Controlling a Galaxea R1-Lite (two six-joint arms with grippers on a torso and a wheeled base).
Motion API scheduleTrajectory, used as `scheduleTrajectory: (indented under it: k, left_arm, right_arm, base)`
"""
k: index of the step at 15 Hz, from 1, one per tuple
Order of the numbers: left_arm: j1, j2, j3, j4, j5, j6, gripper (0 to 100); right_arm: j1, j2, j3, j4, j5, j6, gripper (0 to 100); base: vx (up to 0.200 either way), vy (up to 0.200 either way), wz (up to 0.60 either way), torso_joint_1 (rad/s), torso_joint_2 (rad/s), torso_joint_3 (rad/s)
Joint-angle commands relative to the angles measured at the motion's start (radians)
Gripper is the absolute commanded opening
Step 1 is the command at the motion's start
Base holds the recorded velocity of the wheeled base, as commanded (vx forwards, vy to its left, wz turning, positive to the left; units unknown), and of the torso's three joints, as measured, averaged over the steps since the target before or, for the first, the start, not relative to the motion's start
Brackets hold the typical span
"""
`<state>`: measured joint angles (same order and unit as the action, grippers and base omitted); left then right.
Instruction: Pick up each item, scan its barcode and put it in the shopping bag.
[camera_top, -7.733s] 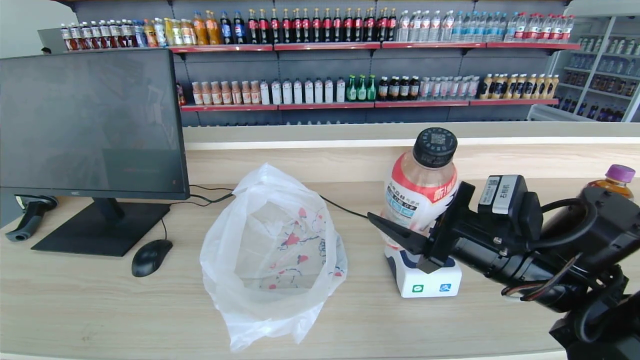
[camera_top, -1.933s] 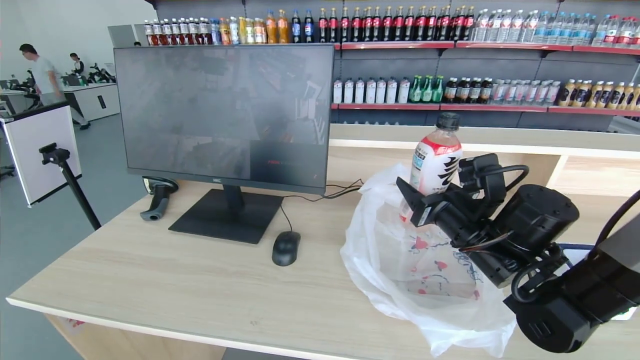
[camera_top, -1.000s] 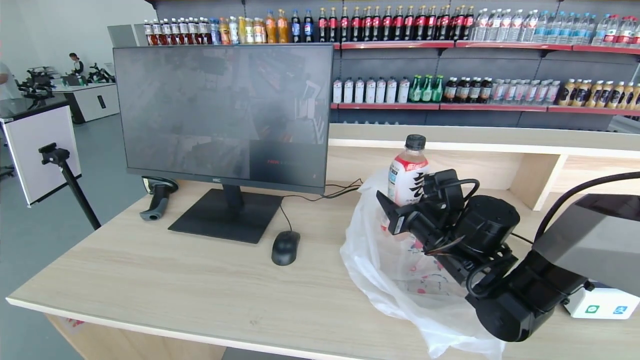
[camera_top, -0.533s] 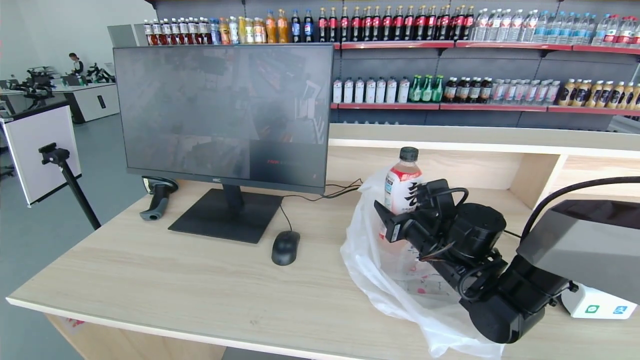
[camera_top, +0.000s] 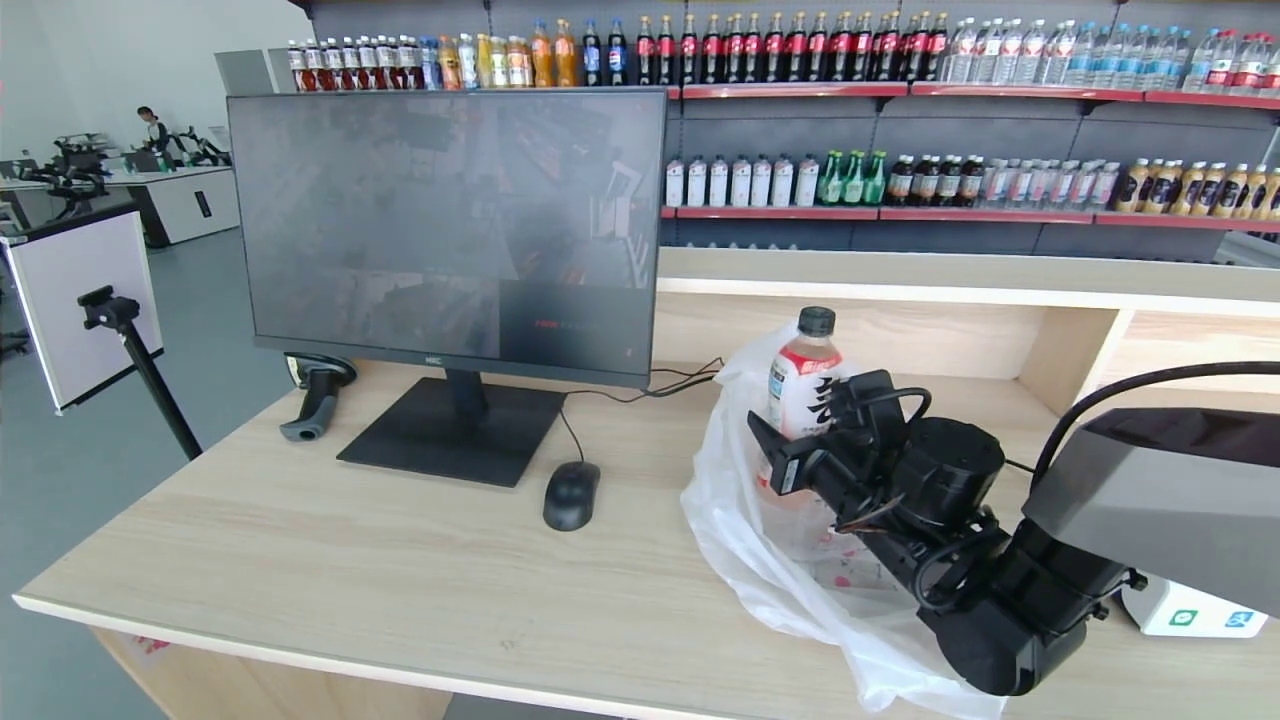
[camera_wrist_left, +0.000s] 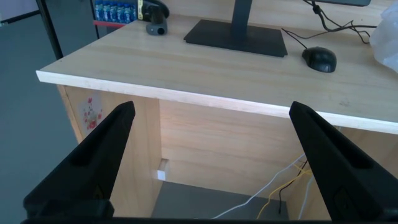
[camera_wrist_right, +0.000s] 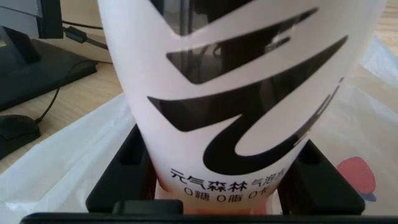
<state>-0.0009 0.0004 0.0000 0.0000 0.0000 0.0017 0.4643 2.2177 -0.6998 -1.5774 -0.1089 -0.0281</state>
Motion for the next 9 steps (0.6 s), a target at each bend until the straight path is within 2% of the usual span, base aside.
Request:
scheduleTrajectory:
  k: [1, 7, 8, 9]
  left_arm:
    - [-0.001, 0.000, 0.000, 0.000, 0.000, 0.000, 100]
    - [-0.001, 0.000, 0.000, 0.000, 0.000, 0.000, 100]
    - [0.001, 0.000, 0.000, 0.000, 0.000, 0.000, 100]
    - [-0.001, 0.000, 0.000, 0.000, 0.000, 0.000, 100]
  right_arm:
    - [0.002, 0.010, 0.005, 0.007, 0.000, 0.000, 0]
    - [0.005, 0.020, 0.026, 0.007, 0.000, 0.007, 0]
    - [0.005, 0.020, 0.026, 0.007, 0.000, 0.011, 100]
    - [0.005, 0.019, 0.023, 0.007, 0.000, 0.023, 100]
  base:
    - [0.000, 0.000, 0.00, 0.000, 0.00, 0.000]
    - [0.000, 0.000, 0.00, 0.000, 0.00, 0.000]
    - [0.000, 0.000, 0.00, 0.000, 0.00, 0.000]
    - [0.000, 0.000, 0.00, 0.000, 0.00, 0.000]
